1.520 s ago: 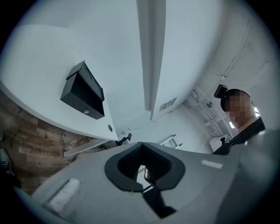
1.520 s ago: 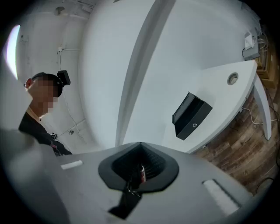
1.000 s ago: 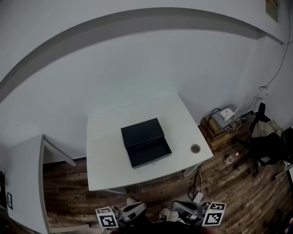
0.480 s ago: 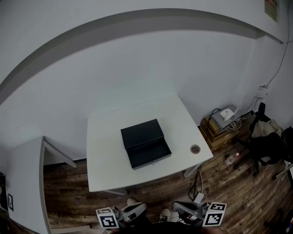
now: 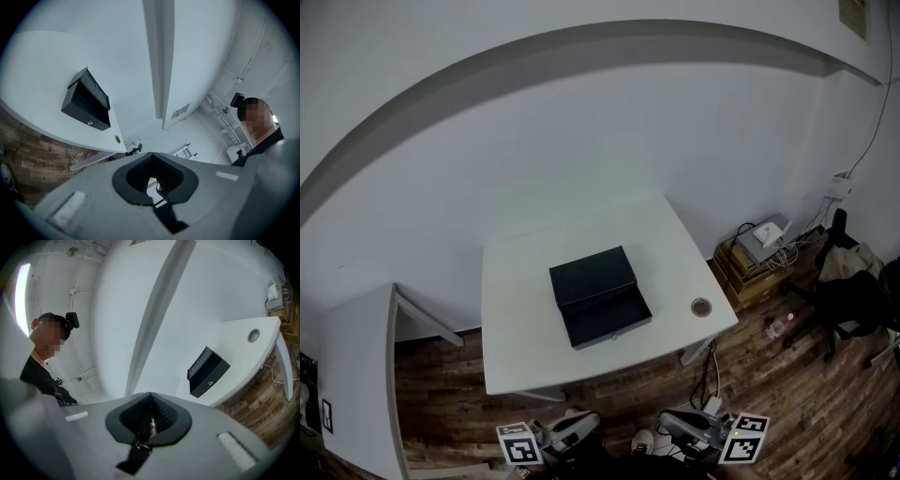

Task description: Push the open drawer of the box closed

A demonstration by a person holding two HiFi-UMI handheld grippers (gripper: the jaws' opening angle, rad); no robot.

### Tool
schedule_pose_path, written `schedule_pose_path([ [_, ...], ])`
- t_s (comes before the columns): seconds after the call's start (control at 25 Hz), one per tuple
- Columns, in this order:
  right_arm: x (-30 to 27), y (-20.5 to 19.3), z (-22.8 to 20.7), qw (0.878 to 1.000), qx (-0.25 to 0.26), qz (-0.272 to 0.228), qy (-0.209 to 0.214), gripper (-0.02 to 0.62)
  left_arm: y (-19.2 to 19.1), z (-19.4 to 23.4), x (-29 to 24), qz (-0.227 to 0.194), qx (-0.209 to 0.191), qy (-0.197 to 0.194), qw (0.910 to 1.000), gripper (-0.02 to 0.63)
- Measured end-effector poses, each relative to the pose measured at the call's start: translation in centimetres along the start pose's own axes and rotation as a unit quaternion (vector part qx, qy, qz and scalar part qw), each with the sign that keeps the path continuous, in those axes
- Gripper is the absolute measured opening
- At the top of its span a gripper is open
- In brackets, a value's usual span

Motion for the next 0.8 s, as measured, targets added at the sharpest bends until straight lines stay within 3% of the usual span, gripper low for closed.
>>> schedule_pose_path([
  [0.24,0.7,1.0,-0.3,1.000,0.004,-0.021,-0.001,0.005,2.5,-0.1,0.1,-0.011,-0.026,0.022,0.9994,0.002],
  [0.52,1.1,1.8,-1.0,0.998,0.006,-0.050,-0.024,0.005,7.8,2.9,0.9,-0.025,-0.047,0.074,0.9958,0.003],
  [0.8,0.5,2.6,-0.9,0.995,0.020,-0.082,-0.060,0.005,13.0,7.0,0.8,-0.041,-0.037,0.115,0.9918,0.003],
])
Point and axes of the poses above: the fingertips, and each gripper's own axes: x backward along the fingers, z to its left, y out of its top, the point moved 10 cm from there along x, backward along the fingers, and after that the axes turned 3 degrees about y, right-handed, at the moved point
